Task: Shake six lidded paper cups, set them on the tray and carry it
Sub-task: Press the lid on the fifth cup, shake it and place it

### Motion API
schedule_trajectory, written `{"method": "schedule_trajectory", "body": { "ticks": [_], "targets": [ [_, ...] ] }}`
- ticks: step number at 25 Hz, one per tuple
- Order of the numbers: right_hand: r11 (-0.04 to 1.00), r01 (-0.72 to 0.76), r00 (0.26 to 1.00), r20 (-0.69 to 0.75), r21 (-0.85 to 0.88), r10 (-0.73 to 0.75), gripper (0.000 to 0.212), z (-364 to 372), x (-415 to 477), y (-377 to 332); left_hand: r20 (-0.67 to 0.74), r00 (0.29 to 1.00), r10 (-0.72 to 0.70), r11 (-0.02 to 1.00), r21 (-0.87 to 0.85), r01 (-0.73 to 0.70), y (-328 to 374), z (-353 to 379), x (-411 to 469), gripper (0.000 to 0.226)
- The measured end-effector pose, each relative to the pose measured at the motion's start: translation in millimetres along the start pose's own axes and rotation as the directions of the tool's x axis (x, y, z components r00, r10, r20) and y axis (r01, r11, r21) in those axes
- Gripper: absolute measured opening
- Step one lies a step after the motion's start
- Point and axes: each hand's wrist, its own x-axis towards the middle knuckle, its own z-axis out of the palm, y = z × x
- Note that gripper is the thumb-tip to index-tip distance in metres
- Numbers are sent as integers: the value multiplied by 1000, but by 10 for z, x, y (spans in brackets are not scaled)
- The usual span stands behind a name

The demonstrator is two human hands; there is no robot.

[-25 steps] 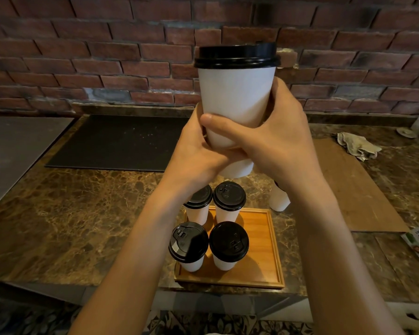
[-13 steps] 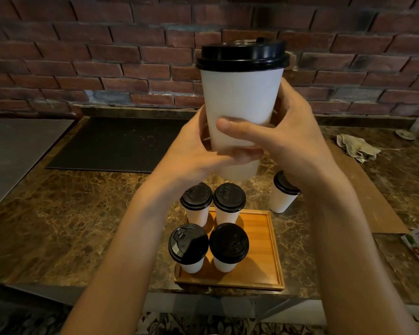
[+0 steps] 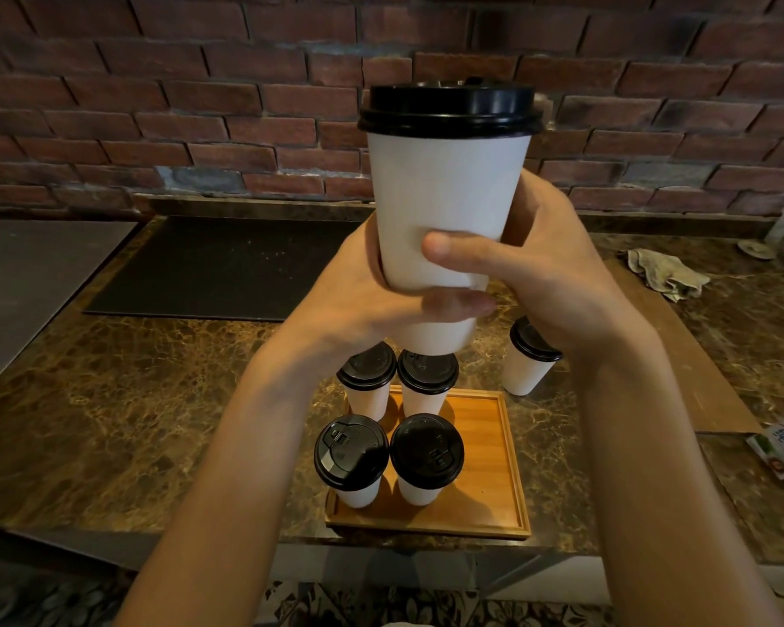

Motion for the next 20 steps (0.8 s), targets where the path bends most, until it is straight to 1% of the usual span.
{"method": "schedule_trajectory", "body": {
  "ticks": [2,5,9,11,13,17,20],
  "targets": [
    [999,1,1000,-28,-51,-2,62,6,6,-18,-34,999,-1,1000,-14,1,-10,10,9,63],
    [996,9,995,-95,-93,-18,70,28,13,-45,-117,993,7,1000,-20,-9,5,33,28,67],
    [991,-15,986,-169,-132,-7,69,67,39,-59,-263,965,27,998,59,-12,24,109,64,65],
    [987,-27,973,-229,-158,-10,72,111,50,-49,-310,949,47,996,90,-20,-5,141,92,68],
    [983,-44,955,-297,-180,-11,75,176,49,-24,-331,942,58,994,102,-26,-27,167,116,72],
    [967,-73,922,-386,-245,-28,87,285,43,32,-349,932,94,978,206,-21,-74,194,155,63],
    [966,-76,916,-399,-247,-30,85,283,54,33,-345,934,90,978,206,-18,-95,190,167,72]
  ]
}}
